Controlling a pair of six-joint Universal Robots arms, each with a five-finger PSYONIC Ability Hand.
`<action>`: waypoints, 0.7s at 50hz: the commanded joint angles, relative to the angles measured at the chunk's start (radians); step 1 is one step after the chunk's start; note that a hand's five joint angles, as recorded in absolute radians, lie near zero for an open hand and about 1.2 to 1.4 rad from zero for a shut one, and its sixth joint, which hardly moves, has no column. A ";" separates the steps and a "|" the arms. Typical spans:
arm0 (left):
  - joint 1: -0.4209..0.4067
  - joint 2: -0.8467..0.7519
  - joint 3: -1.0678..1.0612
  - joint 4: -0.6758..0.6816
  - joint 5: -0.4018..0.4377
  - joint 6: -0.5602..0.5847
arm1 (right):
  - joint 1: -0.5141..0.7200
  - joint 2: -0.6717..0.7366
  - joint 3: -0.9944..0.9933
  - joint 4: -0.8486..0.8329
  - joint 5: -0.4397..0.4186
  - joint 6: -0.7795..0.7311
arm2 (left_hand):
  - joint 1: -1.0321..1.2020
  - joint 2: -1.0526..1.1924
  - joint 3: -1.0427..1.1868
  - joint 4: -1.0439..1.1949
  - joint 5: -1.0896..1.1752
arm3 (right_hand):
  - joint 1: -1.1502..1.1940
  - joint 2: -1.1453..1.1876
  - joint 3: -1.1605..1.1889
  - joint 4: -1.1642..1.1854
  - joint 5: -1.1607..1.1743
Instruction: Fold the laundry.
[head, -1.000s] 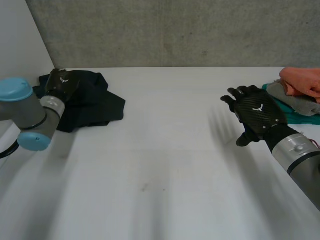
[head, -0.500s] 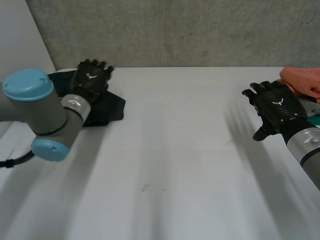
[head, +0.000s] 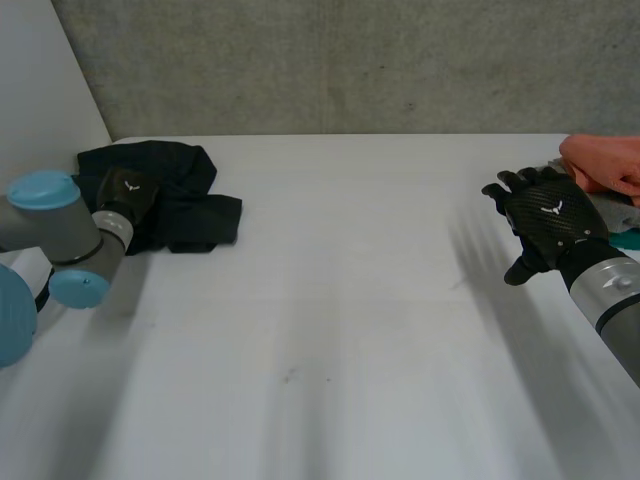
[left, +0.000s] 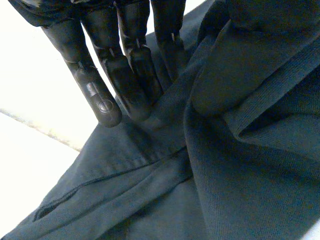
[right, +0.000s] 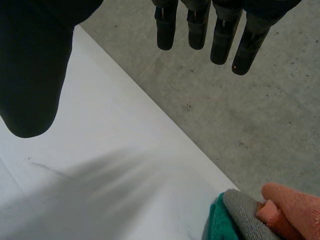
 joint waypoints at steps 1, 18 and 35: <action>-0.071 0.099 -0.082 0.070 -0.089 -0.020 | -0.006 0.002 0.000 0.000 0.002 -0.001 | 0.311 0.222 0.220 0.210 0.254 | -0.033 -0.049 -0.039 -0.062 -0.064; -0.554 0.642 -0.576 0.024 -0.089 -0.648 | -0.046 -0.018 -0.061 0.004 0.048 0.004 | 0.311 0.222 0.220 0.210 0.254 | -0.033 -0.049 -0.039 -0.062 -0.064; -0.552 0.582 -0.567 0.026 -0.176 -0.535 | -0.046 -0.023 -0.057 0.029 0.046 0.005 | -0.866 -0.955 -0.957 -0.967 -0.923 | -0.033 -0.049 -0.039 -0.062 -0.064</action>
